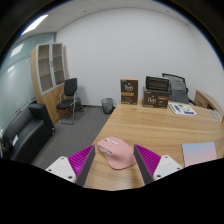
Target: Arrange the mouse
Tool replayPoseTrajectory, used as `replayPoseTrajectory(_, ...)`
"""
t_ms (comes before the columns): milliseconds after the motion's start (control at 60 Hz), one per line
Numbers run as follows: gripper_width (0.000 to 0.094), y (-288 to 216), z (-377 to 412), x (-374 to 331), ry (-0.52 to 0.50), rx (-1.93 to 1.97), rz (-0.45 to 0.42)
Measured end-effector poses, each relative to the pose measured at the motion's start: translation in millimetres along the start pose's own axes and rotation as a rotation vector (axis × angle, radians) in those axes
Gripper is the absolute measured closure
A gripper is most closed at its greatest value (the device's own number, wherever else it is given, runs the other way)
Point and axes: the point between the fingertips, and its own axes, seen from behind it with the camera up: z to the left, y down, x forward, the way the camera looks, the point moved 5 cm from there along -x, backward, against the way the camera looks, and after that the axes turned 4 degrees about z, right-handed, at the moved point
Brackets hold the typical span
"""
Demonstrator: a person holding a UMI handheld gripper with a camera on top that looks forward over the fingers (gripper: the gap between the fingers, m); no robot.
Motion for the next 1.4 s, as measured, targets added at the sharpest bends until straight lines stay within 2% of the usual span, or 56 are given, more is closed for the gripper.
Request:
replayPoseTrajectory(333,0.0111,1.6,-17.2,52.8,-0.035,0.009,0.066)
replayPoseTrajectory(683,0.0134,-21.0,-47.2,96.3,0.115,0.017,0.054)
replayPoseTrajectory(717,0.0152,-21.9,-49.2,99.9,0.13,0.025,0.058)
replayPoseTrajectory(767,0.0235,-21.4,-49.5,104.5,0.139,0.038,0.075)
replayPoseTrajectory(817,0.0383,-23.3,-52.2,106.1,0.16,0.042,0.077)
replayPoseTrajectory(1033,0.0513,-22.5,-55.1,108.1,0.225,0.074,0.096)
replayPoseTrajectory(1150,0.0524,-25.7,-53.5,100.2,0.237,0.116,0.142)
replayPoseTrajectory(1217,0.0521,-44.8,-53.7,80.6,0.253,0.093,0.109)
replayPoseTrajectory(1400,0.0522,-127.8,-92.7,-4.7,0.304,0.06,-0.059)
